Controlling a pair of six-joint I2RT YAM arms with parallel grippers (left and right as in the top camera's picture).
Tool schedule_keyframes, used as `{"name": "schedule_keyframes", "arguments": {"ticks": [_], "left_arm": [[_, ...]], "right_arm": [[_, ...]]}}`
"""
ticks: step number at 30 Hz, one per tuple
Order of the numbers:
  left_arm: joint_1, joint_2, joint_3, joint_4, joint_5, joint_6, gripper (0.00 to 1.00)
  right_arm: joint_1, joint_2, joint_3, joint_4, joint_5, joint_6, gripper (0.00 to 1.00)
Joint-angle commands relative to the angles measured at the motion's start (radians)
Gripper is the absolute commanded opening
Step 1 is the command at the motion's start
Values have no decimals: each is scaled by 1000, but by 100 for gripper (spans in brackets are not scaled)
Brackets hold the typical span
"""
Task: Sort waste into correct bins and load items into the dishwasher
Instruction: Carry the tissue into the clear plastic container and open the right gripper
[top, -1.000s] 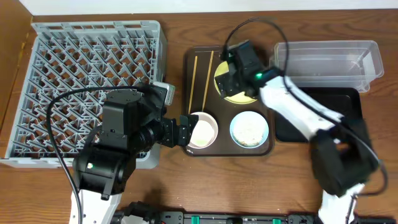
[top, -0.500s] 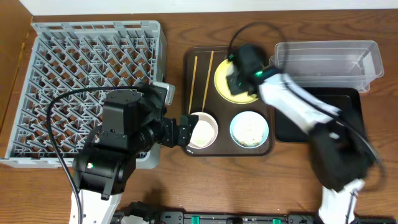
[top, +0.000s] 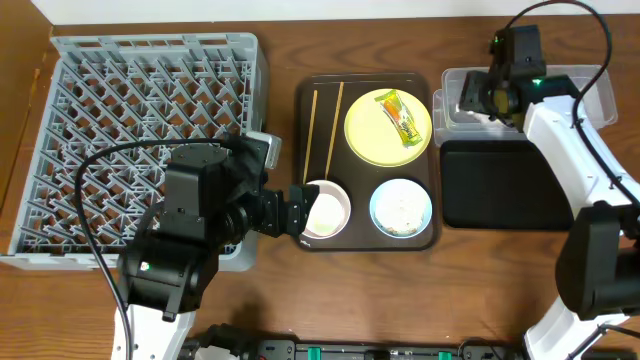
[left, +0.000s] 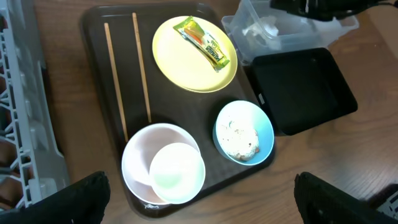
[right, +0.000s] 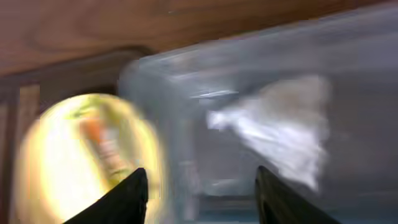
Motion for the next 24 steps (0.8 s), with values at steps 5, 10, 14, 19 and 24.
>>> {"name": "schedule_keyframes", "arguments": {"ticks": [5,10,14,19,24], "left_arm": [[0,0,23,0,16,-9,95],[0,0,23,0,16,-9,95],[0,0,23,0,16,-9,95],[0,0,23,0,16,-9,96],[0,0,23,0,16,-9,95]], "right_arm": [[241,-52,0,0,13,-257,45],[332,97,0,97,258,-235,39],[316,201,0,182,266,-235,44],[311,325,0,201,257,-235,35],[311,217,1,145,164,-179,1]]}}
